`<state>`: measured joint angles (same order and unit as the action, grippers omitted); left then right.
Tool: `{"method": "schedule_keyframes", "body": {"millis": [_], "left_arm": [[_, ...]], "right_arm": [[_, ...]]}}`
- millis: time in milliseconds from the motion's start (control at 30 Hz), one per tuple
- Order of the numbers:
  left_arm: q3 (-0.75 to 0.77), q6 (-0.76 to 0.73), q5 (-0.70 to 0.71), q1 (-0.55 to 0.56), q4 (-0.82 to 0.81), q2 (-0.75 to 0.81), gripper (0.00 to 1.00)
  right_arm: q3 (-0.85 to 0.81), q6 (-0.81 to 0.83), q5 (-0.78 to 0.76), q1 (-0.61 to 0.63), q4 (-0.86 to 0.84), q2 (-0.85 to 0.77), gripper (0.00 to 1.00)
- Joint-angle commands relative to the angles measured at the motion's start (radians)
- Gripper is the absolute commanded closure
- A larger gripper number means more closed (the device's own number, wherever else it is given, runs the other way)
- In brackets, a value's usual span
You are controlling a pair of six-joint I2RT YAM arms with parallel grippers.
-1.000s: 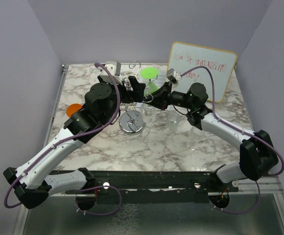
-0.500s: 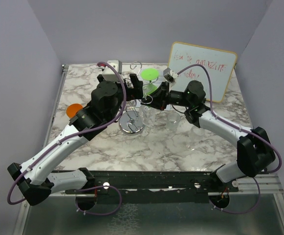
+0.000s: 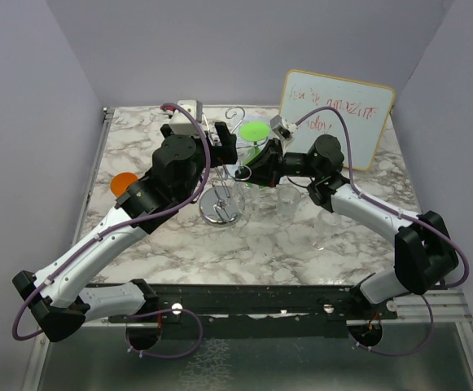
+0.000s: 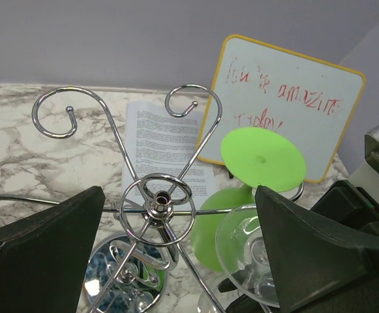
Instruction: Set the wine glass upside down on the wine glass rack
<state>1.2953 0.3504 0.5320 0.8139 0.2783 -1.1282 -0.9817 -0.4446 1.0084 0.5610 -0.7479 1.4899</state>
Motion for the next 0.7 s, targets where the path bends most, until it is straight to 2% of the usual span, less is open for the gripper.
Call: {"method": "schedule_keyframes", "body": {"millis": [0, 267, 667], "left_arm": [[0.008, -0.004, 0.023, 0.002, -0.001, 0.009, 0.01], [0.027, -0.003, 0.015, 0.003, -0.002, 0.011, 0.01], [0.075, -0.022, 0.02, 0.002, -0.019, -0.035, 0.01]], "right_arm": [[-0.013, -0.024, 0.063, 0.004, -0.068, -0.004, 0.99], [-0.021, 0.056, -0.026, 0.004, 0.049, 0.004, 0.99], [0.106, 0.097, -0.243, 0.038, -0.12, -0.069, 0.99]]}}
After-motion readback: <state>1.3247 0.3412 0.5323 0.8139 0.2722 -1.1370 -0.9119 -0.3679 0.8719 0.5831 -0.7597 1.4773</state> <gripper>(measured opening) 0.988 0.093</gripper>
